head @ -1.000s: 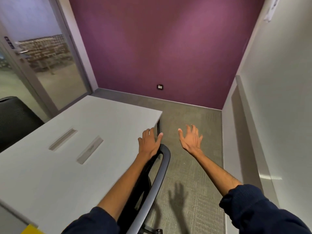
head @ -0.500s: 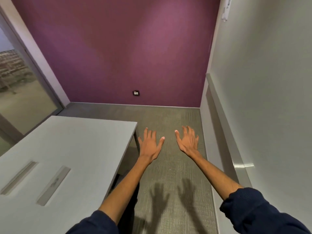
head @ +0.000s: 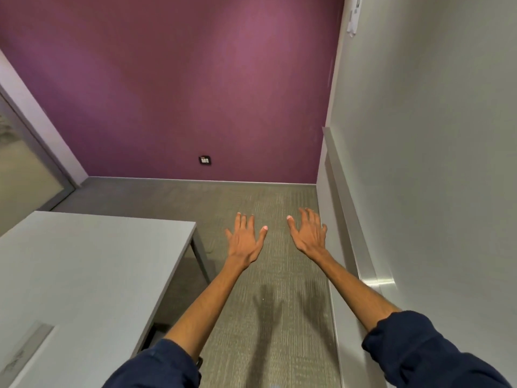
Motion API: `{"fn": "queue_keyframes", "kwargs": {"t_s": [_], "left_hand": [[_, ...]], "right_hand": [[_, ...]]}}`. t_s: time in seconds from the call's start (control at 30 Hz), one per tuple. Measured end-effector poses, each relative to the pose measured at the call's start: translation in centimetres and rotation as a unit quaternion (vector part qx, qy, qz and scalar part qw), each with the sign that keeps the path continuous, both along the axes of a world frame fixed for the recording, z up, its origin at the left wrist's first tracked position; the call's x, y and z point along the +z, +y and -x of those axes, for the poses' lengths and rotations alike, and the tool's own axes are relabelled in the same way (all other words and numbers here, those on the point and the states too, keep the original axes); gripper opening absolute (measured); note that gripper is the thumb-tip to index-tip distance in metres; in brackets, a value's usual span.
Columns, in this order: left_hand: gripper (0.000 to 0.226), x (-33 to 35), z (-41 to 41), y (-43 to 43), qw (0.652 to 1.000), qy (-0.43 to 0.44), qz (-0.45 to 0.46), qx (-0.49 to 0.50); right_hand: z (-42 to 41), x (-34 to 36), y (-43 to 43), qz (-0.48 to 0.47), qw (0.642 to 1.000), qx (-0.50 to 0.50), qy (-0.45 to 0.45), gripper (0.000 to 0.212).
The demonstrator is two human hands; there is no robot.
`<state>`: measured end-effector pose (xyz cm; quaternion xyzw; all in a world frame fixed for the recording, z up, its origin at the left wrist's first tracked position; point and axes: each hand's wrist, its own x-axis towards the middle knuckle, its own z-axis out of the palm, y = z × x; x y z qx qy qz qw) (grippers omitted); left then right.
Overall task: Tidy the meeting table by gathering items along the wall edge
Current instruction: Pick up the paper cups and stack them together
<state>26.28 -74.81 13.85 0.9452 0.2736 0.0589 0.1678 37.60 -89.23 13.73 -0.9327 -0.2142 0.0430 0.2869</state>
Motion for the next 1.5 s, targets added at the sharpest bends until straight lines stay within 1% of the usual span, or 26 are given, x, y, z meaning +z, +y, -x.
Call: {"fn": "queue_keyframes", "kwargs": {"t_s": [0.17, 0.33, 0.53, 0.6, 0.67, 0.83, 0.97, 1.2, 1.37, 1.5], "left_hand": [[0.072, -0.5, -6.1, 1.3, 1.000, 0.015, -0.004, -0.005], [0.073, -1.7, -12.7, 4.2, 0.999, 0.031, -0.003, -0.014], [0.080, -2.1, -22.8, 10.9, 0.996, 0.071, -0.014, 0.047], [0.081, -1.8, -26.2, 13.0, 0.997, 0.062, -0.005, 0.055], [0.079, -1.3, -29.4, 15.0, 0.998, 0.045, -0.014, 0.040], [0.079, -1.1, -34.9, 18.3, 0.999, 0.028, 0.006, 0.028], [0.079, -1.8, -38.3, 21.9, 0.999, 0.019, 0.006, 0.038], [0.078, -3.2, -45.5, 30.6, 0.997, 0.007, 0.011, 0.080], [0.077, -2.6, -51.5, 37.8, 0.992, -0.008, -0.003, 0.126], [0.076, -1.2, -54.8, 43.2, 0.983, -0.016, -0.012, 0.181]], "right_hand": [[-5.5, -1.2, 0.6, 0.007, 1.000, 0.022, -0.005, 0.056], [-12.4, -2.5, 2.8, 0.025, 0.999, 0.026, 0.009, 0.059], [-22.6, -2.2, 8.7, 0.044, 0.997, 0.054, 0.010, 0.060], [-26.3, -1.6, 10.6, 0.048, 0.997, 0.063, -0.001, 0.061], [-29.8, -1.0, 12.6, 0.038, 0.998, 0.054, 0.003, 0.060], [-35.2, -1.0, 16.9, 0.030, 0.998, 0.050, 0.006, 0.059], [-38.7, -1.8, 21.7, 0.039, 0.998, 0.051, 0.027, 0.062], [-47.2, -3.1, 32.0, 0.032, 0.994, 0.103, 0.033, 0.062], [-54.7, -2.3, 40.9, 0.023, 0.989, 0.148, 0.011, 0.061], [-59.0, -1.1, 47.6, 0.019, 0.977, 0.209, -0.024, 0.060]]}}
